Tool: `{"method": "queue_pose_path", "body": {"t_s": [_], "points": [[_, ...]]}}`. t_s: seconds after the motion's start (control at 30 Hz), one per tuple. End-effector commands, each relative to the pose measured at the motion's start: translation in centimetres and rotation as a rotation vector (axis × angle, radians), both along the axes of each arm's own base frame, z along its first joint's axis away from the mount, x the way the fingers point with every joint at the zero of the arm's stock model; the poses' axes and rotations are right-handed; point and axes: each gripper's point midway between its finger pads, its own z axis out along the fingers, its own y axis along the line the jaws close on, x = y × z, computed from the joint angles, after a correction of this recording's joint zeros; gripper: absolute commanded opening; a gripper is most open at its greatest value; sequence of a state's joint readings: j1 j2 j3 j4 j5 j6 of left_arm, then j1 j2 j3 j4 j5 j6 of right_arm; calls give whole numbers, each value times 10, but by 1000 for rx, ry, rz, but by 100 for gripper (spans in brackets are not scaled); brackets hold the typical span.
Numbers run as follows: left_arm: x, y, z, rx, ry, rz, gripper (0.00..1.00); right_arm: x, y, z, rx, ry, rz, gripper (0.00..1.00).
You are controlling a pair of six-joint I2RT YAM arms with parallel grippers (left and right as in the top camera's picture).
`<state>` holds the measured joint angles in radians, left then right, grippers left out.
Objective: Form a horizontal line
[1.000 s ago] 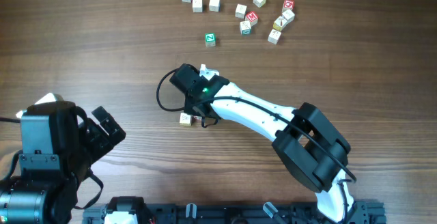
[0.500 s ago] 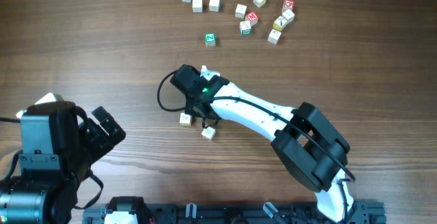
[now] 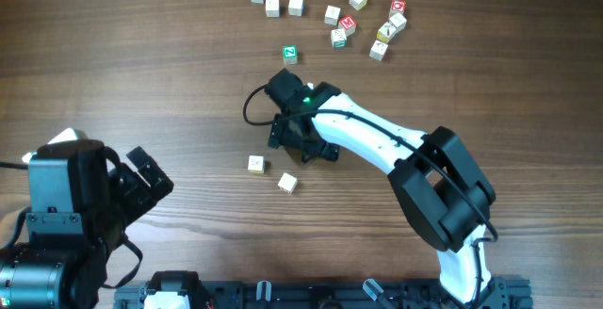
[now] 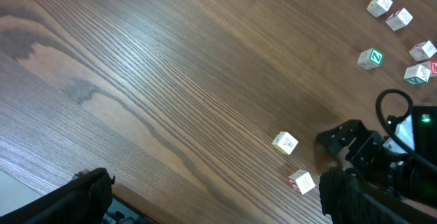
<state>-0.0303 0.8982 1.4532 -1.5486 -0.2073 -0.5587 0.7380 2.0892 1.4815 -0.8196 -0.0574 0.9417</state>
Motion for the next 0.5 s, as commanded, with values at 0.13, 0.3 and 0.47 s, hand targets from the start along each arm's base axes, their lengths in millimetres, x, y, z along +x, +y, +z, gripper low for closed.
{"method": "queue_pose_path", "body": {"t_s": [0.13, 0.3, 0.47], "points": [[0, 0, 1, -7, -5, 1, 100, -22, 17, 4, 111, 121, 48, 99], [0, 0, 1, -7, -5, 1, 100, -41, 1, 2, 37, 230, -161, 98], [0, 0, 1, -7, -5, 1, 100, -43, -1, 2, 26, 248, -222, 83]]}}
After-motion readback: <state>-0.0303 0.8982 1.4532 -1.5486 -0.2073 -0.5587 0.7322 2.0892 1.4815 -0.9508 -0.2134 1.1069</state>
